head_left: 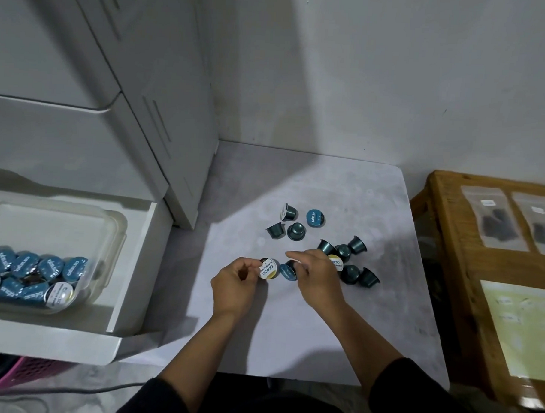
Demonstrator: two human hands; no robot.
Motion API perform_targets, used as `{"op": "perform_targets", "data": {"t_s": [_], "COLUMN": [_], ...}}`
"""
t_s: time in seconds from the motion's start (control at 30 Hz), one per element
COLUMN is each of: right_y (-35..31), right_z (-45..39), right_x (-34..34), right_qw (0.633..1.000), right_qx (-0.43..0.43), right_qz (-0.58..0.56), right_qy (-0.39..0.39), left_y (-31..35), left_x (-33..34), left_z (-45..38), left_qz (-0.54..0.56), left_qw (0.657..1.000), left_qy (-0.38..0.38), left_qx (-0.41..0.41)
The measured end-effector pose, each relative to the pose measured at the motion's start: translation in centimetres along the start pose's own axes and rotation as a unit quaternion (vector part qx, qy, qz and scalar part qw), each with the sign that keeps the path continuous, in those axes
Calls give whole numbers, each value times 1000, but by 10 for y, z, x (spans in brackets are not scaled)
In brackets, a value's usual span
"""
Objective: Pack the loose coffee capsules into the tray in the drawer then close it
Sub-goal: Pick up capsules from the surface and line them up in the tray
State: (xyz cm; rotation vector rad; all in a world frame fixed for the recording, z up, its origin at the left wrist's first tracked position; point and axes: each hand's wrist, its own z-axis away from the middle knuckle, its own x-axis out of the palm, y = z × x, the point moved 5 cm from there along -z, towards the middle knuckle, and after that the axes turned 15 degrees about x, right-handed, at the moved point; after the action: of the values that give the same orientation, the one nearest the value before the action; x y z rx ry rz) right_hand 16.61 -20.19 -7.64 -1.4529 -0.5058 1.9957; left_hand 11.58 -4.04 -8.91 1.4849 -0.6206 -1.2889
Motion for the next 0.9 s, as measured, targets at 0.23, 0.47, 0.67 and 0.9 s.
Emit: {"op": "perform_targets", "data": {"t_s": [0.23,0.47,0.67,0.9], "right_y": [2,0,-9,-55], "right_z": [9,10,11,29], "right_x": [8,2,-15,-53], "right_qw": [1000,1000,990,965], "right_qx": [9,-7,45,22], "right_qz": [-28,-8,-129,-251], "right_qy": [-8,13,-39,-66], "left_y": [-3,6,32,78], "left_x": [-2,-5,-17,-60], "left_z": [3,5,0,-7], "left_qz": [13,15,61,99], "left_qw": [1000,1000,998,991], "left_qy": [2,-4,11,23], "left_qx": [-5,-4,28,85]}}
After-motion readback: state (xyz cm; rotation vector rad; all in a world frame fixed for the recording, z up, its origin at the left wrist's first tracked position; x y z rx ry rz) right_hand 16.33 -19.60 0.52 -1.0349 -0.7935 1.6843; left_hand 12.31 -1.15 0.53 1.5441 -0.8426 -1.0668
